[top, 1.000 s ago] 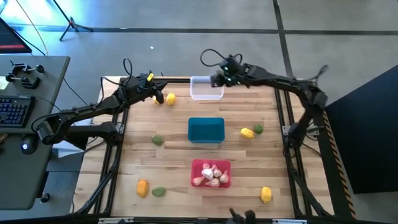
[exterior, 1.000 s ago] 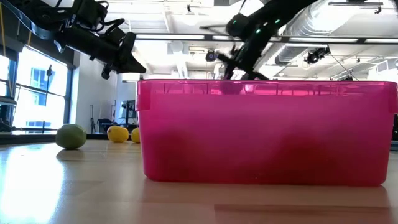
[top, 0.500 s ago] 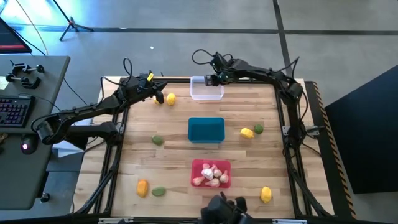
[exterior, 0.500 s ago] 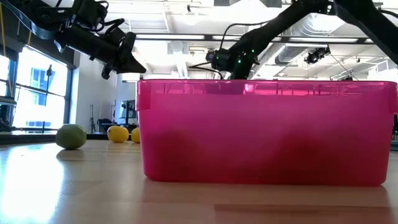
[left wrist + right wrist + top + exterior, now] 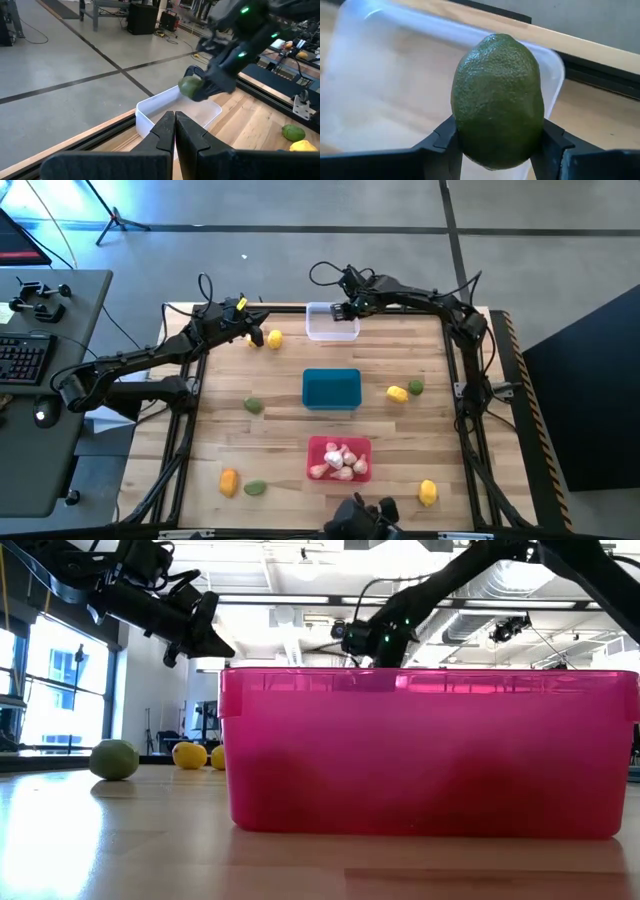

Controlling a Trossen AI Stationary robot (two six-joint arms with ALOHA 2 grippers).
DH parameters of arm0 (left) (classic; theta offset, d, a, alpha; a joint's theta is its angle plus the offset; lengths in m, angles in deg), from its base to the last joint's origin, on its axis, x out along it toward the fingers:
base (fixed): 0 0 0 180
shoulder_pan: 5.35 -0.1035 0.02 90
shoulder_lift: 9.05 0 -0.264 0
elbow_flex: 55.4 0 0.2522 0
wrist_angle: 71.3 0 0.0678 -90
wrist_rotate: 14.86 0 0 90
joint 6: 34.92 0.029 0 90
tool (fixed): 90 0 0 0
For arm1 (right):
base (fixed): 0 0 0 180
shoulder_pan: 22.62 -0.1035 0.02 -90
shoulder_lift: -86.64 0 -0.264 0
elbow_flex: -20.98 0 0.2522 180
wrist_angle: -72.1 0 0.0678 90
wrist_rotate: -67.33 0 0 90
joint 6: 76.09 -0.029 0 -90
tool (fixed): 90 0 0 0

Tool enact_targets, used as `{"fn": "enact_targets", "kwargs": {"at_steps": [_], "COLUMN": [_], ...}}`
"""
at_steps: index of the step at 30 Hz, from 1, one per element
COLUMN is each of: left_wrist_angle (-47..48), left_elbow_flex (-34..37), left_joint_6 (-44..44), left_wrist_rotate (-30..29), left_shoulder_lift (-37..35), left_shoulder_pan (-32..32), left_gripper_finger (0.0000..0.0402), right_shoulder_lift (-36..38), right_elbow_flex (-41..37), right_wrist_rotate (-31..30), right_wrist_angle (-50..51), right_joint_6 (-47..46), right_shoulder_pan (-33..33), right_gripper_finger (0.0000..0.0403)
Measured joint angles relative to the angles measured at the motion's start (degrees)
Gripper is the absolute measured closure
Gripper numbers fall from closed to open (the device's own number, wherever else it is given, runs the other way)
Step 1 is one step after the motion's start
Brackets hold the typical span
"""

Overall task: Sort produce into baskets
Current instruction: Put the top right green lime into the transparent bin

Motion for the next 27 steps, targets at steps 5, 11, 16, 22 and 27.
{"fn": "enact_targets", "kwargs": {"at_steps": [5,11,16,22,27], "left_wrist_angle": [0.0,0.0,0.0,0.0,0.0], "left_elbow_flex": [0.0,0.0,0.0,0.0,0.0], "left_joint_6": [0.0,0.0,0.0,0.0,0.0], "left_wrist_rotate": [0.0,0.0,0.0,0.0,0.0], "left_shoulder_lift": [0.0,0.0,0.0,0.0,0.0], "left_shoulder_pan": [0.0,0.0,0.0,0.0,0.0], "left_gripper_finger": [0.0402,0.0401,0.0401,0.0401,0.0402], "right_shoulder_lift": [3.4,3.8,1.6,-1.4,-2.2], "right_elbow_flex": [2.4,2.7,2.7,2.6,2.6], "right_wrist_rotate": [-0.4,-3.9,-4.5,-1.7,-1.7], "right_wrist_angle": [4.0,3.9,2.8,1.6,0.9], "right_joint_6": [3.7,2.7,2.5,3.9,3.9], "right_shoulder_pan": [-3.8,-5.1,-2.2,-0.5,-0.5], "right_gripper_finger": [0.0249,0.0249,0.0249,0.0249,0.0249]}}
